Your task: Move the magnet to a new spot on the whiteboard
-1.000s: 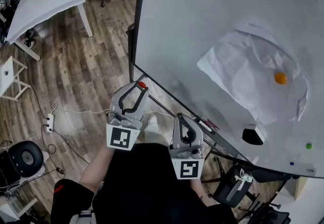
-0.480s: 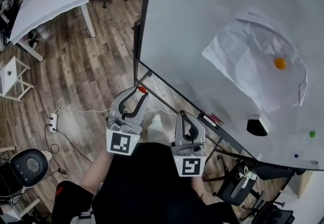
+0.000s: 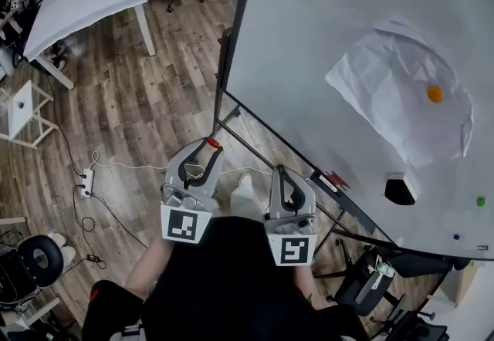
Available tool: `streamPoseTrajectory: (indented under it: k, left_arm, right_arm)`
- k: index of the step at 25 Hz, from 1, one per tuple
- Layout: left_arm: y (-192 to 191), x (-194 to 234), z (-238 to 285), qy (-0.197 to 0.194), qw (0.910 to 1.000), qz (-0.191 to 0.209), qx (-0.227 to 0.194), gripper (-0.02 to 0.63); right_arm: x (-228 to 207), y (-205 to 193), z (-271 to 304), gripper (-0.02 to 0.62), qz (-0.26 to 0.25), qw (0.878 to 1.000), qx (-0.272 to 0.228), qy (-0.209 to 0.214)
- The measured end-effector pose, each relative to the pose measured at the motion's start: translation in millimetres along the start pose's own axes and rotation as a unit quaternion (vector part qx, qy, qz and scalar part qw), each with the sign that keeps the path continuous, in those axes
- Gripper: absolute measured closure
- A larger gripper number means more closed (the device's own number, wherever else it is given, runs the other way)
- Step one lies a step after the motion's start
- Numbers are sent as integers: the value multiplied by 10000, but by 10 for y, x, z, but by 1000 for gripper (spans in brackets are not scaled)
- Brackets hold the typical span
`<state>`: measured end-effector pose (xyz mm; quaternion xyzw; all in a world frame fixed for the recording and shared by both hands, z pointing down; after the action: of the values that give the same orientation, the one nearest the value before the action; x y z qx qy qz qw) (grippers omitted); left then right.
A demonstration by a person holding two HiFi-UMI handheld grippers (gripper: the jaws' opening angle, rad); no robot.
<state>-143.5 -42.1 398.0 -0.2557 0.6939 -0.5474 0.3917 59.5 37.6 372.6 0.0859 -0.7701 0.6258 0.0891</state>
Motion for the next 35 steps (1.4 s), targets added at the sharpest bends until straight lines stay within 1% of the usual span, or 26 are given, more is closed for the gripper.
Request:
streamPoseTrajectory:
  k: [10,18,22,27,35]
  left_arm:
    - [-2,72,-259,207,9998,6,21,479]
    - [-16,137,-356,364,9993,18,76,479]
    - [-6,161,-365,407,9991,60,79,479]
    - [-14,162,-360,453,9990,-40,50,479]
    - [-33,151,-200,370,9993,-68,26,479]
  right_arm:
    - [194,58,72,594,46,9997,-128,204]
    - [284,56,151,594,18,9992,-111,383]
    - [301,60,176,594,27,9990,-117,441]
    - [312,84,202,594,47,9987,-161,476]
    - [216,61,249,594,-12,9989,-157,444]
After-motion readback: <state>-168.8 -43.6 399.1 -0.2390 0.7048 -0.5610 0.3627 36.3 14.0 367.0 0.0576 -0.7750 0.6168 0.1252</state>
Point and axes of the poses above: the fingertips, and each gripper's own axes: z forward along the fingers, x to its left, y out of its top, the point moved 10 cm from there along -z, backward along the fingers, and after that the axes turned 15 degrees about -y, right-handed, at the moved point
